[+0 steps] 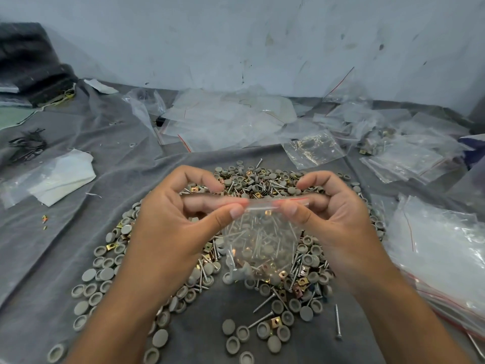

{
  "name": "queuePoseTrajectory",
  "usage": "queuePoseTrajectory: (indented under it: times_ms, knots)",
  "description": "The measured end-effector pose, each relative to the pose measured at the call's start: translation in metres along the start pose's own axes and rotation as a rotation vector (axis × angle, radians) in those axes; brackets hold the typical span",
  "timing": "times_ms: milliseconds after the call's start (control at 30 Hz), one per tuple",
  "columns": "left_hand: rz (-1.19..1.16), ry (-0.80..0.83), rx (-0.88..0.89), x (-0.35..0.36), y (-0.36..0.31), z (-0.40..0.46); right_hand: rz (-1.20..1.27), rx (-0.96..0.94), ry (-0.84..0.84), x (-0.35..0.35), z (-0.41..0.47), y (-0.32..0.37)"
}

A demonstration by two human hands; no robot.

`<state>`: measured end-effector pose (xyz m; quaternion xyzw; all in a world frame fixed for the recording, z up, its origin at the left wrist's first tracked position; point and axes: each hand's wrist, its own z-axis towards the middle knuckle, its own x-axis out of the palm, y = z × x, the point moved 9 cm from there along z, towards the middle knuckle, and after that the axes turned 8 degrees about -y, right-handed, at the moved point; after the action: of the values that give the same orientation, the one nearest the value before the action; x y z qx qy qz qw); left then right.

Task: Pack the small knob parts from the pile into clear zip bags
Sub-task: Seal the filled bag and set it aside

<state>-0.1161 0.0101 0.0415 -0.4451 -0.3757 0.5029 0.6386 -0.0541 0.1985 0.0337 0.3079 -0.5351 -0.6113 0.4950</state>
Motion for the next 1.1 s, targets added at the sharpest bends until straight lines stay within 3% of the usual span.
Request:
queuePoseTrajectory:
  times_ms: [267, 500, 767, 867, 1000, 1100]
  knots:
    - [0.034, -0.041, 0.063, 0.0, -0.005, -0.002, -0.081, -0.063, 0.026, -0.007, 0.001, 0.01]
    - [-0.001, -0.009, 0.071, 0.006, 0.0, -0.001, -0.393, -0.206, 0.076, 0.001, 0.002, 0.032]
    - [0.127, -0.035, 0.047, -0.004, 0.012, 0.002, -0.507, -0.209, -0.616, -0.182, 0.134, 0.075]
    - [0.162, -0.033, 0.043, -0.002, 0.012, 0.0, -0.656, -0.174, -0.728, -0.244, 0.163, 0.095]
    - [0.157, -0.036, 0.049, -0.001, 0.009, -0.001, -1.015, -0.049, -0.572, -0.268, 0.141, 0.096]
    - [0.182, -0.027, 0.041, 0.0, 0.008, -0.002, -1.346, 0.25, -0.063, -0.243, 0.076, 0.046]
